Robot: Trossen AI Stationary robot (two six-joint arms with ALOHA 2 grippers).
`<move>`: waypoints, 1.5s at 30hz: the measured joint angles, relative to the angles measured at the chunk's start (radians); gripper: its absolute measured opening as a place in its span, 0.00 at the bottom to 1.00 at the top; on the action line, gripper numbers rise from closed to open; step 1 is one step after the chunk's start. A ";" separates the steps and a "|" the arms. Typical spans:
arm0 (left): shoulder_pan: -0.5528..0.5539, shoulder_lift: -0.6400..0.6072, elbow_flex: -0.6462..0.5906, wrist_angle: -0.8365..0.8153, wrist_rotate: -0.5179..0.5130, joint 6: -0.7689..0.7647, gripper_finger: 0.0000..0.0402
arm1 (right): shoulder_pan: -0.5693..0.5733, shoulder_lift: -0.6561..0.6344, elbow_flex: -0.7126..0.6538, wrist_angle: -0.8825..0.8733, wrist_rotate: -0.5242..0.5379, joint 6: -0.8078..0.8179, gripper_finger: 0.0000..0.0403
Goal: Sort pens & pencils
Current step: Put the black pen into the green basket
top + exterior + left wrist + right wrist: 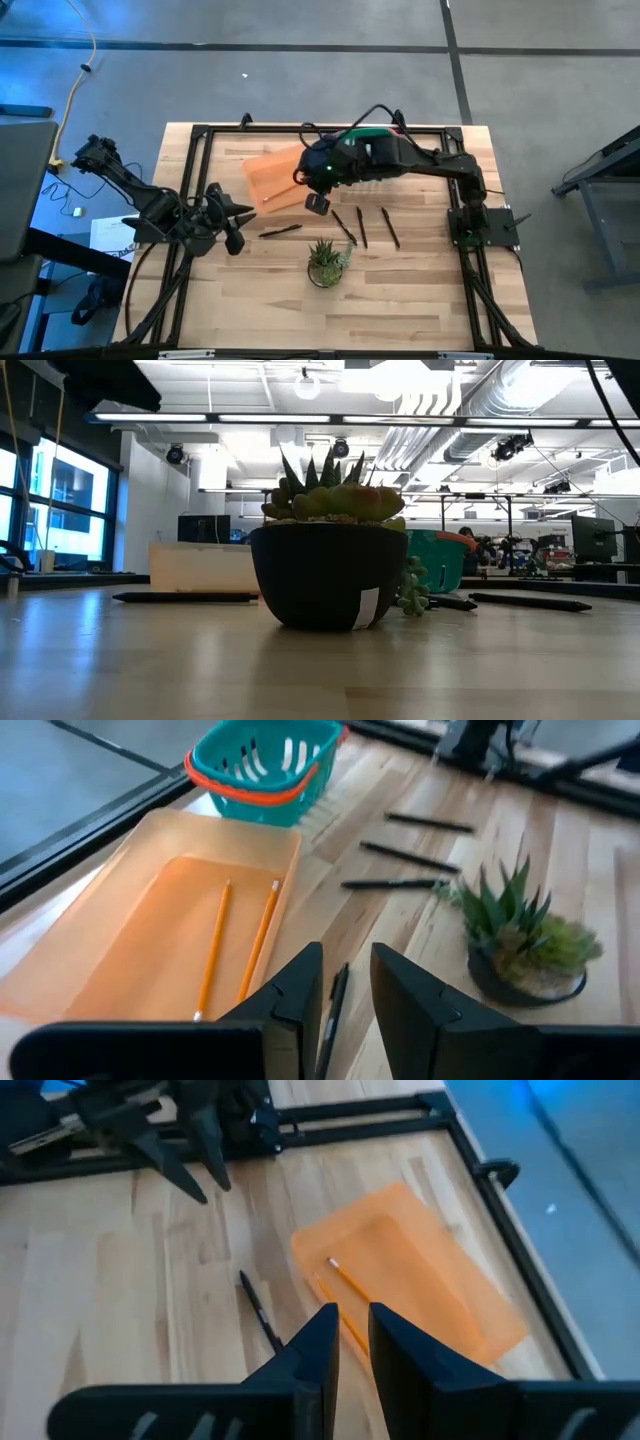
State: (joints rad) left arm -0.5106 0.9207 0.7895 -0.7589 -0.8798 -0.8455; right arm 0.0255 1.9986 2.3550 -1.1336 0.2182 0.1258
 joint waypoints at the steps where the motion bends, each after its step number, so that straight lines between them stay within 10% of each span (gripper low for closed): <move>1: 0.000 0.000 0.000 0.014 -0.007 0.000 0.19 | 0.005 -0.010 0.000 -0.002 0.012 -0.013 0.13; 23: 0.000 0.000 0.000 0.085 -0.230 -0.141 0.19 | 0.010 -0.356 -0.045 -0.084 -0.013 -0.136 0.13; 37: 0.000 0.000 0.000 0.108 -0.302 -0.184 0.19 | 0.019 -0.967 -1.006 0.688 -0.141 -0.005 0.13; 45: 0.001 0.000 0.000 0.121 -0.351 -0.185 0.19 | 0.019 -1.186 -1.313 0.762 -0.136 0.206 0.13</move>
State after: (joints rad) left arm -0.5098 0.9207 0.7895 -0.6382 -1.2312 -1.0305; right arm 0.0443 0.8129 1.0420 -0.3711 0.0820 0.3319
